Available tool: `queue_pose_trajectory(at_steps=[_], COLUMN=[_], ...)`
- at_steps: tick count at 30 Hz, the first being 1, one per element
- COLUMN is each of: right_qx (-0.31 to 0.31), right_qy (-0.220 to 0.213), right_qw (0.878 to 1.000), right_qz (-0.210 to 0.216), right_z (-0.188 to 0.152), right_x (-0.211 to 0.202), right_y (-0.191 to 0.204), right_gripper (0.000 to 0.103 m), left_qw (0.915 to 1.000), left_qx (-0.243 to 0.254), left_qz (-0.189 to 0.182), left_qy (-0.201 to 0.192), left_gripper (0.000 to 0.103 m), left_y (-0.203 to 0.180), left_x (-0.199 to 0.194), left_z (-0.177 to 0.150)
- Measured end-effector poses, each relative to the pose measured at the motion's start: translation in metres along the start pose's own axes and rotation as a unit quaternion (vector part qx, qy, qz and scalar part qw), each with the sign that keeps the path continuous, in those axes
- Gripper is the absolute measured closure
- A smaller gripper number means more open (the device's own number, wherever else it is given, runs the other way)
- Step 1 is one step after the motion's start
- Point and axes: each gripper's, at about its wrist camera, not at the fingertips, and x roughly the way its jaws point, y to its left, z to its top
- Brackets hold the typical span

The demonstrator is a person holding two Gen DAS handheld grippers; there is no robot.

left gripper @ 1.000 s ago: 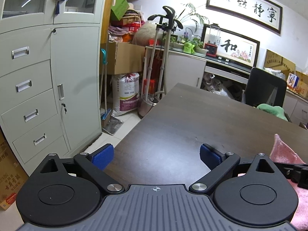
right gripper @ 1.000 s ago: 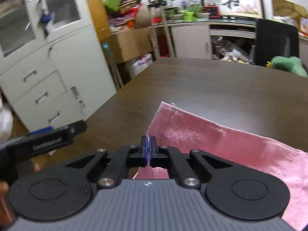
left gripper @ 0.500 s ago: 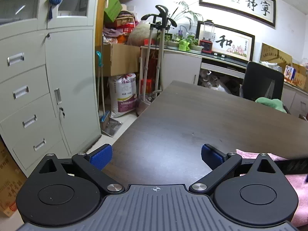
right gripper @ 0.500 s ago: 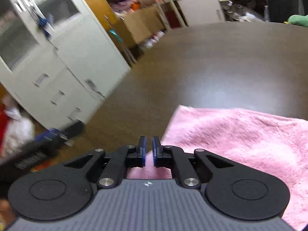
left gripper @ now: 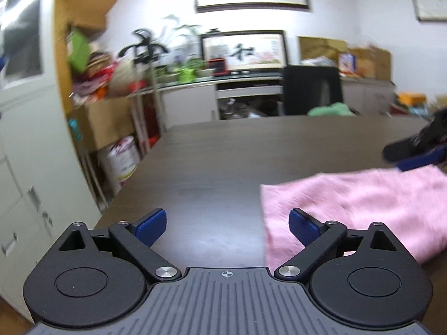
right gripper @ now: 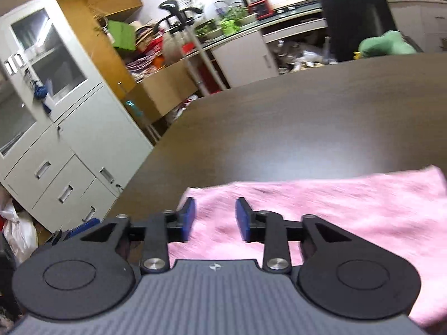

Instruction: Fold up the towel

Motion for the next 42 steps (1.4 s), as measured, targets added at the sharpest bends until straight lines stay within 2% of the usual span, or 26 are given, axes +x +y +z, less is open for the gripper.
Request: queue_pose_trajectory(at_steps=[3,6,8,12,16,18,21,22,23,25,29,32,35,37,40,42], right_qx=[0.019,0.045,0.056,0.037,0.045,0.064,0.091,0.091,0.082,0.078,0.086,0.084,0.085,0.095,0.104,0.106], right_qy=[0.019,0.042,0.030,-0.021,-0.047,-0.037,-0.004,-0.002,0.008,0.000,-0.005,-0.032,-0.019,0.006,0.005,-0.011], right_qw=[0.999,0.996,0.997,0.997,0.996,0.996,0.995,0.995,0.994,0.994,0.992,0.995,0.996,0.995,0.994,0.994], right_qz=[-0.043,-0.066,-0.043,-0.059,-0.065,-0.056,-0.036,-0.042,-0.076,-0.075,-0.092,-0.040,-0.007,-0.034,-0.030,-0.032], right_z=[-0.016,-0.031,-0.034,-0.022,-0.003,0.002,-0.008,-0.009,-0.017,-0.020,-0.022,-0.031,-0.041,-0.048,-0.054,-0.052], right_x=[-0.009,-0.013,-0.028,-0.052,-0.055,-0.044,-0.028,-0.029,-0.024,-0.026,-0.035,-0.057,-0.061,-0.054,-0.055,-0.064], right_y=[-0.030,-0.057,-0.068,-0.067,-0.081,-0.091,-0.108,-0.110,-0.117,-0.122,-0.125,-0.124,-0.126,-0.132,-0.138,-0.137], right_gripper=[0.051,0.053,0.053,0.051,0.049,0.049,0.049,0.049,0.055,0.056,0.049,0.047,0.043,0.046,0.045,0.043], left_qw=[0.9988,0.9966,0.9959,0.9975,0.9988,0.9985,0.9968,0.9963,0.9959,0.9948,0.9946,0.9946,0.9940,0.9941,0.9945,0.9947], left_qx=[0.041,0.065,0.076,0.057,0.041,0.053,0.080,0.085,0.088,0.095,0.095,0.097,0.104,0.103,0.098,0.096], left_qz=[0.001,0.011,0.015,0.040,0.018,0.009,0.010,0.008,0.005,0.004,-0.001,0.000,0.005,0.005,0.004,0.005], left_qy=[0.027,0.048,0.047,0.010,-0.020,-0.012,-0.001,0.008,0.017,0.034,0.041,0.036,0.034,0.034,0.036,0.037], left_gripper=[0.016,0.016,0.016,0.017,0.017,0.017,0.018,0.018,0.019,0.019,0.019,0.019,0.019,0.019,0.017,0.016], left_y=[-0.012,-0.017,-0.020,-0.021,-0.031,-0.042,-0.057,-0.060,-0.059,-0.059,-0.055,-0.054,-0.056,-0.057,-0.055,-0.054], left_x=[0.008,0.015,0.013,0.004,0.004,0.012,0.026,0.030,0.032,0.037,0.036,0.034,0.034,0.034,0.033,0.034], left_z=[-0.004,-0.009,-0.012,-0.005,0.018,0.023,0.020,0.017,0.014,0.007,0.001,-0.001,0.001,0.000,0.000,0.000])
